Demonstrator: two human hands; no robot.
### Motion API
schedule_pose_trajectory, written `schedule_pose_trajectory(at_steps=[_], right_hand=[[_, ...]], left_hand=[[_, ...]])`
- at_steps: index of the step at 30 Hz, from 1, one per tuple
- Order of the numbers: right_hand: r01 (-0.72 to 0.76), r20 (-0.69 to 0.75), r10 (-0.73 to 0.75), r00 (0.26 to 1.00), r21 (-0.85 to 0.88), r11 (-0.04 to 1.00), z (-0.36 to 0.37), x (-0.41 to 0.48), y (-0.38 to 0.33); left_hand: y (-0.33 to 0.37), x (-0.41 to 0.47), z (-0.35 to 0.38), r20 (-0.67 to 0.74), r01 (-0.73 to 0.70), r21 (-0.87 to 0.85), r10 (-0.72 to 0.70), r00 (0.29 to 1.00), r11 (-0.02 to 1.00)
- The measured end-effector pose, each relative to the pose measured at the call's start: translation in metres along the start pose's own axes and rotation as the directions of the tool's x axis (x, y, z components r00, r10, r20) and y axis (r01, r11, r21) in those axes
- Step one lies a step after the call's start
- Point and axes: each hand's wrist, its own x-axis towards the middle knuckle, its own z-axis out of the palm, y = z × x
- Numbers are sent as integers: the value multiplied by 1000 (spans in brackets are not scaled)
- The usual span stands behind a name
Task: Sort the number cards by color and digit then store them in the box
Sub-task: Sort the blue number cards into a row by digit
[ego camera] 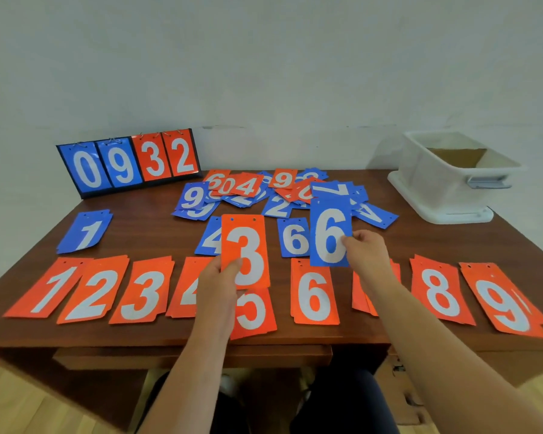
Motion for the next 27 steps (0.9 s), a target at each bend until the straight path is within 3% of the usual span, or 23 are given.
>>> schedule_pose_trajectory(at_steps=[9, 13, 16, 18, 20, 23, 27], right_hand=[[66, 81, -36, 996, -403, 913, 73, 80, -4], [67, 66, -33, 997, -633, 772, 87, 86, 3], [112, 35, -131, 991, -756, 645, 91, 76, 6], [219, 63, -253, 965, -720, 659, 96, 66, 2], [331, 152, -297, 943, -521, 787, 105, 50, -11], [192, 371, -137, 919, -116, 975, 123, 6, -42], [172, 540, -139, 830, -11, 985, 147, -33, -62]], left_hand=[[-1, 24, -9, 4, 32, 6, -32, 999, 999], [-4, 34, -10, -12, 68, -2, -68, 998, 998], [-6, 41, -11, 3, 86, -27, -86, 996, 996], [-6, 44, -12, 10, 84, -26, -84, 996, 996], [-7, 46, -14, 6, 88, -16, -88, 996, 996], [-6, 48, -21, 2, 104, -33, -104, 995, 994], [4, 49, -41, -3, 91, 22, -91, 996, 996]])
